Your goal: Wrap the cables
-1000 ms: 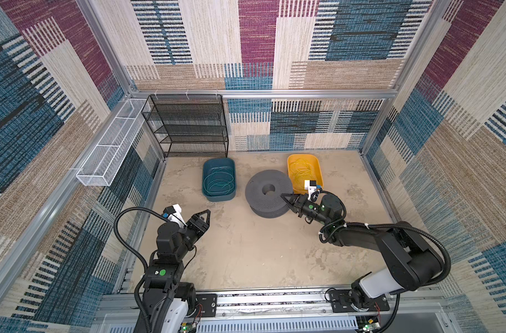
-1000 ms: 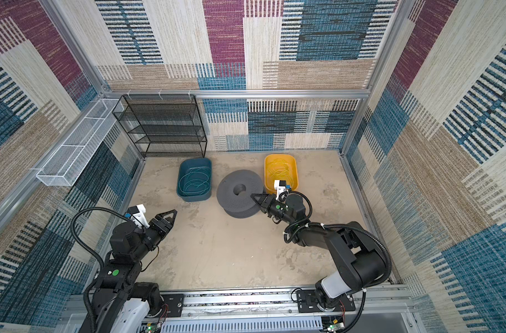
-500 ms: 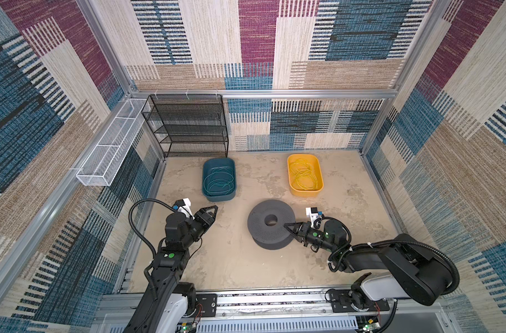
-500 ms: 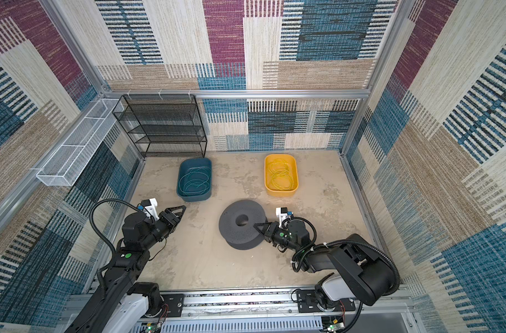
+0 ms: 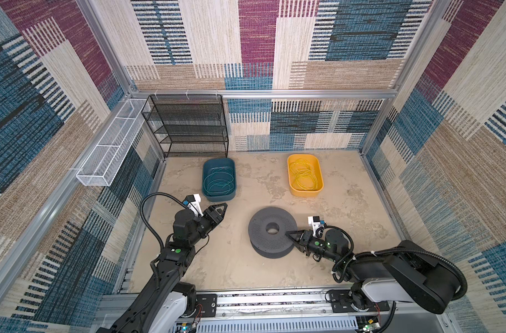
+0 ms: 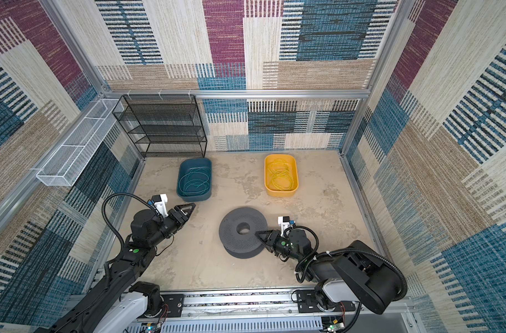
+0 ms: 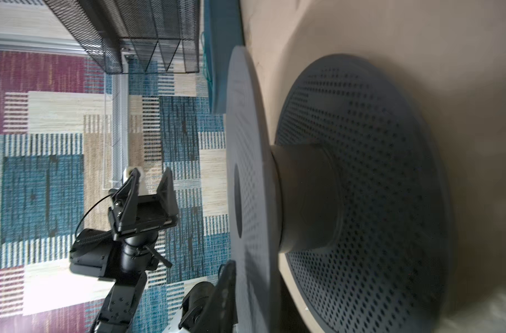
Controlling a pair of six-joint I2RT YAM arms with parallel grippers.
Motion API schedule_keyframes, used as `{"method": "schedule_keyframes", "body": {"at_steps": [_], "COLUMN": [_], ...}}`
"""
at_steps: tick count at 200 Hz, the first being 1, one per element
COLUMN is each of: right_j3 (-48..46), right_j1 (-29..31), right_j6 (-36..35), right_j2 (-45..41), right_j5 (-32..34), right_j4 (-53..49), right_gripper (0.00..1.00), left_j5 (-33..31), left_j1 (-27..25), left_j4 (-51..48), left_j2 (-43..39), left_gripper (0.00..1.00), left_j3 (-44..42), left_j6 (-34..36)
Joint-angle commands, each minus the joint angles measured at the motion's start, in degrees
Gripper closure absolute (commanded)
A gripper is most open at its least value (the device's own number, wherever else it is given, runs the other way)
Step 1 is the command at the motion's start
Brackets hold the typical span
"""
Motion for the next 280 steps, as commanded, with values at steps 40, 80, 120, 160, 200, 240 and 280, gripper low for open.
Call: {"method": "schedule_keyframes", "body": {"at_steps": [40,80,120,160,200,240,280], "right_j3": [2.56,3.26,7.24,17.00,30.62,45.05,58.28], "right_j1": [0.05,0.05,-0.17,-1.33,-6.06,-14.28,-17.53], "right_j6": [-6.19,-10.17,-16.24,-25.62,-37.51,-49.27,-59.01], "right_j2": [-8.64,-18.39,-29.84,-30.52,-25.96,-10.34,7.99], "right_j5": [5.03,11.57,17.64,23.19,30.07,27.80,28.85], "right_j4": [-23.51,-40.51,-55.98,-66.28,-69.24,-65.19,-65.87], "right_gripper": [0.44,0.34,0.30,0.30,0.32,0.51,0.81], "left_j5": [0.40,-0.48,-1.65,-0.21,-1.05,-3.21,1.13], "left_j1": [-1.41,-1.46,-1.44,-1.49,-1.50,-1.50,0.97], "left_j4": [6.50,3.63,-5.07,-7.31,-7.10,-9.17,-11.05], "left_j2": [2.56,2.66,3.43,5.36,10.34,18.68,26.37], "left_gripper": [0.46,0.46,0.47,0.47,0.47,0.51,0.50], "left_j3": [1.10,2.65,7.85,14.27,21.52,29.09,32.40], "left_j6": [-0.50,-0.82,-0.44,1.27,0.66,2.25,-0.33]}}
